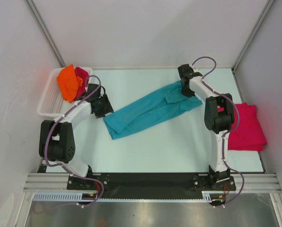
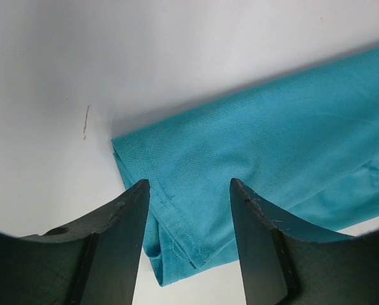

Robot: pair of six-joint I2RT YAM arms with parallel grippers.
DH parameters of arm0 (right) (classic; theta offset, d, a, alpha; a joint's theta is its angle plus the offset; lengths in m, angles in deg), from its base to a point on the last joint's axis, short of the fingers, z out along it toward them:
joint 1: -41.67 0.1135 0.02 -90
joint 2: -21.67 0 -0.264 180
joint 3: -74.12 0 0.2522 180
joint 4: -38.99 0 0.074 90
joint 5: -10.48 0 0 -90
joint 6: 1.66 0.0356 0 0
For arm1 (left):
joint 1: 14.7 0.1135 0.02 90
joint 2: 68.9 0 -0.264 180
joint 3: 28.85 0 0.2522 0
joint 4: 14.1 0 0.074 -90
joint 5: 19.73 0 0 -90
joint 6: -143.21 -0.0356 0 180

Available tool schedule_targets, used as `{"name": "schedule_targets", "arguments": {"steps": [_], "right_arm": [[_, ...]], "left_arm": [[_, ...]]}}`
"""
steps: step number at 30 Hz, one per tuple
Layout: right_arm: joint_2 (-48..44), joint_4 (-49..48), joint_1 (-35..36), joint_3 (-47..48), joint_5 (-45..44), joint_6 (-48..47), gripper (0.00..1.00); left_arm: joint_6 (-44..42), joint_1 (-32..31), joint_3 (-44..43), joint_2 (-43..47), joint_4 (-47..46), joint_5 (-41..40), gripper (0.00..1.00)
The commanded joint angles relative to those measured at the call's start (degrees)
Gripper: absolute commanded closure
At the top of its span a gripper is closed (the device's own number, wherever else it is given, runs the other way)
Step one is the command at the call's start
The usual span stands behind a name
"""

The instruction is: Fold and stack the t-shirts

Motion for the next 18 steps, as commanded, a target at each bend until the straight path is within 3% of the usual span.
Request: {"name": "schedule_targets", "arguments": {"steps": [1,6,13,17,18], "right_arm": [[-6.5,-0.7,-0.1,-1.4,-6.4,3.1,1.00],[-8.6,-1.1,-0.4,-3.7,-9.4,4.2,1.00],[-5.1,2.6,-1.3,-1.5,-6.2,4.0,1.00],[-3.2,3.6,-0.8,0.5,-4.1,3.6,0.72],[-3.1,4.0,-0.6,1.2,-4.0,3.5,0.71]], "left_arm": [[-1.1,0.4,-0.4,2.3,-0.9,1.1,0.41],[-1.1,0.4,-0.6,2.1,-0.9,1.4,0.41],[-1.1,0.4,-0.4,2.4,-1.0,1.5,0.41],[-1.1,0.5,-0.1,2.5,-0.9,1.5,0.41],[-1.1,0.4,0.0,2.7,-1.0,1.5,0.41]]}}
